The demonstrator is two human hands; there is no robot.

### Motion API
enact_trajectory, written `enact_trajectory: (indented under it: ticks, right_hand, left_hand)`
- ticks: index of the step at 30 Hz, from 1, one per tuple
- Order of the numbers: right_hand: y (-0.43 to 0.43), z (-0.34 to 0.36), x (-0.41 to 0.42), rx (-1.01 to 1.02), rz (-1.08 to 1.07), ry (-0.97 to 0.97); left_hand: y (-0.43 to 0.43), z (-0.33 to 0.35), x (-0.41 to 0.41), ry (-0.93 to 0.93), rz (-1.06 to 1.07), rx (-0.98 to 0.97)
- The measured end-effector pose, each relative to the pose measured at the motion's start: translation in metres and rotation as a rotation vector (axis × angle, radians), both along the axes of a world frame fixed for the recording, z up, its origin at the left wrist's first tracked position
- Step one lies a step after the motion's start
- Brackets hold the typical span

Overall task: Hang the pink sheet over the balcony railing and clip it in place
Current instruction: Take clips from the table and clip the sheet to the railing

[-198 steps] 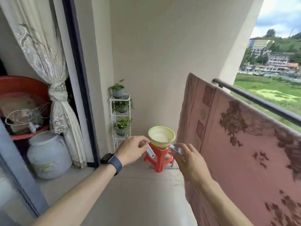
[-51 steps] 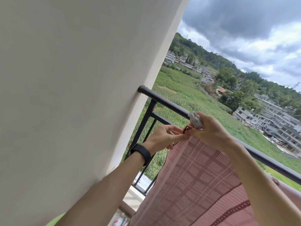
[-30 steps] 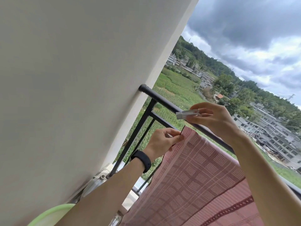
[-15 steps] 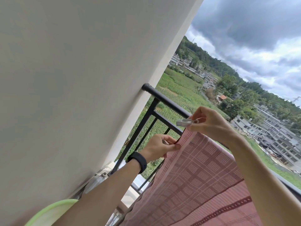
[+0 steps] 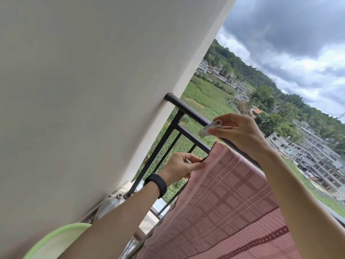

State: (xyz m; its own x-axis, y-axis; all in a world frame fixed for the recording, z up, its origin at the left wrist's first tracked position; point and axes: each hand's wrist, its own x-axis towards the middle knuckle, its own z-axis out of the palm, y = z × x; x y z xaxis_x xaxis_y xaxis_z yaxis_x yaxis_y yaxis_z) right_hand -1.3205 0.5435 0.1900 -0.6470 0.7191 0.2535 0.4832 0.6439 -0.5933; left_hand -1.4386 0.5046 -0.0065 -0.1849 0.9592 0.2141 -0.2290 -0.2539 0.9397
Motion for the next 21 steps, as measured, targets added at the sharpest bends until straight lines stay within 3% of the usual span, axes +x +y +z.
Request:
enact_trajectory:
  ticks: [11,16,21]
  right_hand:
    - [-0.002,-0.010,-0.020,0.237,0.020,-0.496]
    - [0.005,-0.005,-0.014,0.179,0.009,-0.367]
    - [0.011,0.004,-0.009,0.239,0.035,-0.236]
  left_hand:
    - [-0.001,-0.005,0.004,0.087,0.074,0.062]
    - [0.005,0.001,0.011,0.113,0.084,0.048]
    - [0.006,0.025,0.013,0.070,-0.089,0.029]
